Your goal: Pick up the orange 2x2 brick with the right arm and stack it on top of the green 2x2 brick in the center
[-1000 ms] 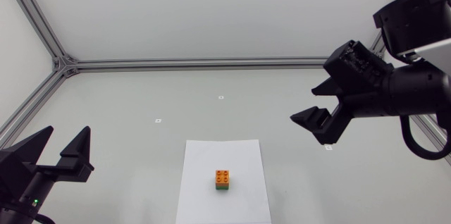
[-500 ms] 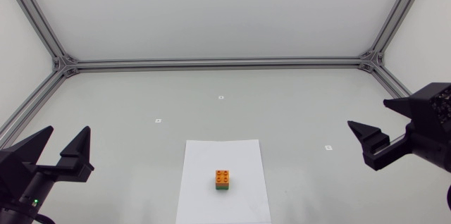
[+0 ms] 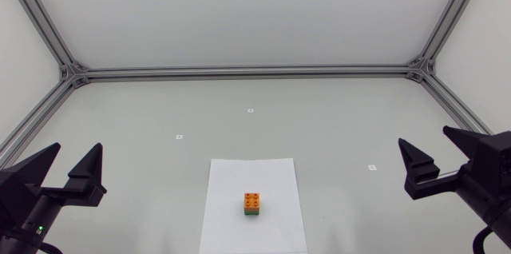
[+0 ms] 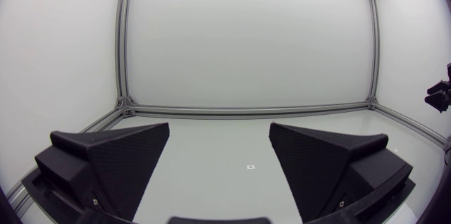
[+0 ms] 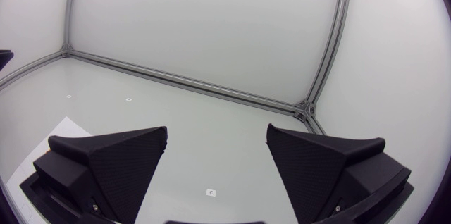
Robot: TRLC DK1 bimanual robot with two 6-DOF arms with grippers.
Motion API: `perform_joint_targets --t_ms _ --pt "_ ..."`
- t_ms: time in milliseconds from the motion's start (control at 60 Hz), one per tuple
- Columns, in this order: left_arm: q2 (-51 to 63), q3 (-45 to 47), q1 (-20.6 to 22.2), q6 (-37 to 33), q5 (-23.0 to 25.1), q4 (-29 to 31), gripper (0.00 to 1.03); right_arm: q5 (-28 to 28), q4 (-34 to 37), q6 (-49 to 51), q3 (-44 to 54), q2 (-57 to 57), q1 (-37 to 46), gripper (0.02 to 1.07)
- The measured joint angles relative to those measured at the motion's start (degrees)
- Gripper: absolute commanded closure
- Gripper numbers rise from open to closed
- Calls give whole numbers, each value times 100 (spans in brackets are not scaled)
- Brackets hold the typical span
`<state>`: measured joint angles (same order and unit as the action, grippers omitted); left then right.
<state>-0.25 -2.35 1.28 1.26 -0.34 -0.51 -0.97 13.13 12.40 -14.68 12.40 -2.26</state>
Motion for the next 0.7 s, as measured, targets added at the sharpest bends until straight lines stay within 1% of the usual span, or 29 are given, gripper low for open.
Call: perform_joint_targets --t_ms 417,700 --pt "0 0 0 0 0 0 4 81 -1158 -955 1233 -1095 170 7" --pt "0 0 2 2 0 0 4 83 -1213 -1093 1331 -1209 197 7"
